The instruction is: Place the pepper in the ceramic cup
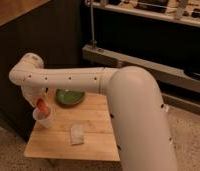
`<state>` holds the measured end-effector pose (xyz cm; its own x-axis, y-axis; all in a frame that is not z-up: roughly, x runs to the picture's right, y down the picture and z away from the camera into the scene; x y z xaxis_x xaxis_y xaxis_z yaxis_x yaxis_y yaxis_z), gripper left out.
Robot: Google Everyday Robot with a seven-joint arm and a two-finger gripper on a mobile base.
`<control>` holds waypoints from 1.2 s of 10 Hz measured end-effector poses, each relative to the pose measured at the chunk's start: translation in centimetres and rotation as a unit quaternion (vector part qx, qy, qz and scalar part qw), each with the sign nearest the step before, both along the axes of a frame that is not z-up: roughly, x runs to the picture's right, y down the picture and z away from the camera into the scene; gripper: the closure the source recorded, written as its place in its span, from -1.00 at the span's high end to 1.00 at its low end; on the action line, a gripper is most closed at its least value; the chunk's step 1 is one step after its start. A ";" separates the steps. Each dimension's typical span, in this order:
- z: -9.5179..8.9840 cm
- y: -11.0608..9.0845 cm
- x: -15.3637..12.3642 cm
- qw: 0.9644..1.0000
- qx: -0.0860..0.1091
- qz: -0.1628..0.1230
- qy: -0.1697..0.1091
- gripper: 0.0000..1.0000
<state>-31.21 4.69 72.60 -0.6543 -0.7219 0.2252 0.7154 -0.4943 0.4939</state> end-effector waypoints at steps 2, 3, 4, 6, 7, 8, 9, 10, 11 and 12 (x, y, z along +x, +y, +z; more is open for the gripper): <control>0.0 0.1 -0.1 1.000 0.000 -0.001 0.000 -0.54; 0.0 0.1 -0.1 1.000 0.000 -0.001 0.000 -0.54; 0.0 0.1 -0.2 1.000 0.000 -0.001 0.000 -0.54; -0.1 0.2 -0.2 1.000 0.000 -0.001 0.000 -0.54; -0.1 0.2 -0.2 1.000 0.000 -0.002 0.000 -0.54; -0.1 0.2 -0.3 1.000 0.000 -0.002 0.000 -0.54; -0.1 0.2 -0.3 1.000 0.000 -0.002 0.000 -0.54; -0.1 0.3 -0.3 1.000 0.000 -0.002 0.000 -0.54; -0.1 0.3 -0.4 1.000 0.000 -0.002 0.000 -0.54; -0.1 0.3 -0.4 1.000 0.000 -0.002 0.000 -0.54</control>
<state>-31.61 5.02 72.49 -0.6578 -0.7191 0.2239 0.7126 -0.4980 0.4941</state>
